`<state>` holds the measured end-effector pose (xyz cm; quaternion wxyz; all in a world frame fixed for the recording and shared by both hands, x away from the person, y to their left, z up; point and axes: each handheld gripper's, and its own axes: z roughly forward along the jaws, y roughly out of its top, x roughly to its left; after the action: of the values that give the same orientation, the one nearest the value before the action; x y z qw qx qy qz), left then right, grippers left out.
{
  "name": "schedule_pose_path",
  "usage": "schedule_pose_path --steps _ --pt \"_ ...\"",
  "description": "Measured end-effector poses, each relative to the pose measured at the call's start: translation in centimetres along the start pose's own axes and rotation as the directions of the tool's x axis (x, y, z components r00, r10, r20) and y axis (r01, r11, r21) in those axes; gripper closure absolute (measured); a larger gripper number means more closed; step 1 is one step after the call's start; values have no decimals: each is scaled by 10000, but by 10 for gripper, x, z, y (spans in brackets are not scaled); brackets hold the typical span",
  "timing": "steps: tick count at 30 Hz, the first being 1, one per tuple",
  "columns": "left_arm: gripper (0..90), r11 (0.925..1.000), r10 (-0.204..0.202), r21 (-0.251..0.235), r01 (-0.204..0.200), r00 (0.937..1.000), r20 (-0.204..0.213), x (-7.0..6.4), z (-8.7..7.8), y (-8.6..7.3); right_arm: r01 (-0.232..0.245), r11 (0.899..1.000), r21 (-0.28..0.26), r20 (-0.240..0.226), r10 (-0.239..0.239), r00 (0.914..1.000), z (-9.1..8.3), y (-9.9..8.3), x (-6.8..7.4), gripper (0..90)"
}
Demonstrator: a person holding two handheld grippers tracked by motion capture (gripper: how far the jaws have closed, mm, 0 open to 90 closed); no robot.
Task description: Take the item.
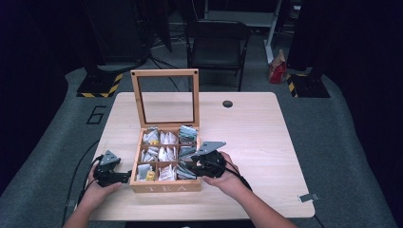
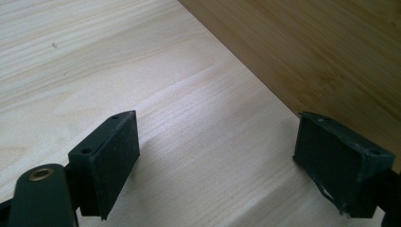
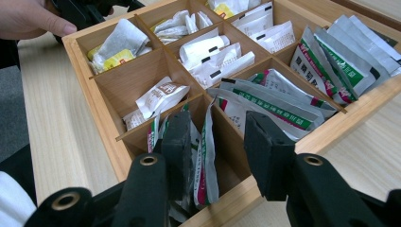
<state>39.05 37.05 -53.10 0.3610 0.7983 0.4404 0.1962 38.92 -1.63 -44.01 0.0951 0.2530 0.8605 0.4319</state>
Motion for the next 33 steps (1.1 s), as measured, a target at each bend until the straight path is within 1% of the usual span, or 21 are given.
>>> schedule_pose_path --steps 3,7,11,15,20,21,22,23,25,27,28,29,30,31,32,33 --pt "144 10000 22 6 -22 10000 -17 0 0 0 34 10000 15 -36 -34 10000 1 -1 0 635" --pt "144 10000 21 6 -21 10000 -17 0 0 0 85 9999 69 -62 -84 9999 6 -3 0 690" --pt "144 10000 20 6 -20 10000 -17 0 0 0 31 9998 186 -80 -30 10000 11 -6 0 727" --pt "144 10000 23 7 -23 10000 -17 0 0 0 137 9996 261 -158 -133 9998 14 -5 -1 757" --pt "144 10000 25 62 -25 10000 12 0 0 0 118 9989 456 -290 -105 9995 18 -6 0 770" --pt "144 10000 12 16 -12 10000 3 0 0 0 203 9986 491 -331 -187 9993 19 -6 0 772" --pt "144 10000 22 7 -22 10000 -17 0 0 0 97 9986 513 -303 -82 9995 19 -6 1 777" --pt "144 10000 22 7 -22 10000 -17 0 0 0 97 9986 513 -303 -82 9995 19 -6 1 777" --pt "144 10000 6 2 -6 10000 -2 0 0 0 267 9981 550 -419 -244 9988 22 -6 1 784" --pt "144 10000 29 10 -29 10000 -18 0 0 0 173 9980 612 -391 -149 9991 23 -6 2 790" --pt "144 10000 4 3 -4 10000 -1 0 0 0 268 9978 612 -446 -241 9987 24 -6 2 794" --pt "144 10000 4 3 -4 10000 -1 0 0 0 268 9978 612 -446 -241 9987 24 -6 2 794" --pt "144 10000 12 5 -12 10000 0 0 0 0 166 9976 665 -412 -139 9991 26 -6 2 801" --pt "144 10000 25 8 -25 10000 -17 0 0 0 278 9969 734 -442 -246 9987 26 -6 2 803" --pt "144 10000 17 59 -17 10000 14 0 0 0 194 9972 722 -432 -163 9989 26 -6 2 806" --pt "144 10000 13 44 -13 10000 6 0 0 0 245 9970 733 -433 -214 9988 27 -7 2 808"
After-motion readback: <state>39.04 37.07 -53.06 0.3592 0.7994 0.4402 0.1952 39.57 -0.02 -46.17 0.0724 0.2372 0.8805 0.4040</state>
